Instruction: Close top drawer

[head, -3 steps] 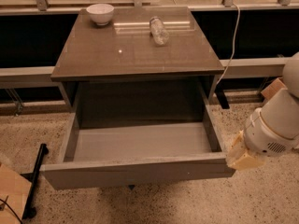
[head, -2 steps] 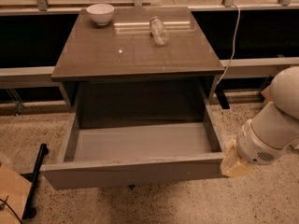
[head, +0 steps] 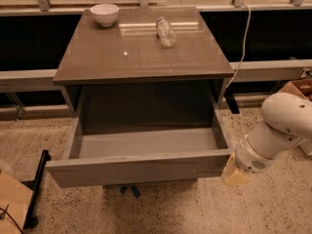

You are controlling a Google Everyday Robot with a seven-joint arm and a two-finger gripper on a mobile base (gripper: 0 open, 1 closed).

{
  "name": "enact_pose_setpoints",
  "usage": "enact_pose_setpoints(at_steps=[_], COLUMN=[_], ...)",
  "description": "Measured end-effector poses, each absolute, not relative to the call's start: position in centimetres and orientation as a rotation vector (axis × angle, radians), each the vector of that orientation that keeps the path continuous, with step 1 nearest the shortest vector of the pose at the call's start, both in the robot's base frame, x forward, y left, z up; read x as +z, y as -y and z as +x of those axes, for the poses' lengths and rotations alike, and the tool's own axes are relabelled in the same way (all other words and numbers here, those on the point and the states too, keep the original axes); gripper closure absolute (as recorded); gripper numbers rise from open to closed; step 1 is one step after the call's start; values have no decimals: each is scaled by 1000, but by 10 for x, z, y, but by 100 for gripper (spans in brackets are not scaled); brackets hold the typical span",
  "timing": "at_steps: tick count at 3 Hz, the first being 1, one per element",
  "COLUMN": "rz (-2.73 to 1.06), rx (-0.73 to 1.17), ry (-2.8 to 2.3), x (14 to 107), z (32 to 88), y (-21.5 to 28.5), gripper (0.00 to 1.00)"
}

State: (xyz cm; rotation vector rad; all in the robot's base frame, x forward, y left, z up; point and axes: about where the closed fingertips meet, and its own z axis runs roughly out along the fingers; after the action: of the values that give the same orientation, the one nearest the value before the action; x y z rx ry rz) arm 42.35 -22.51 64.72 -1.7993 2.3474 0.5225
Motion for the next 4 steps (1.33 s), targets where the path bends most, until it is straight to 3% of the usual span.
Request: enact_pose_setpoints(at_steps=[3,4], rz=[-1754,-1778], rx=[477,416], ry=[-2336,-2294], x=[633,629], z=[450,482], y=[226,225], gripper=[100,100])
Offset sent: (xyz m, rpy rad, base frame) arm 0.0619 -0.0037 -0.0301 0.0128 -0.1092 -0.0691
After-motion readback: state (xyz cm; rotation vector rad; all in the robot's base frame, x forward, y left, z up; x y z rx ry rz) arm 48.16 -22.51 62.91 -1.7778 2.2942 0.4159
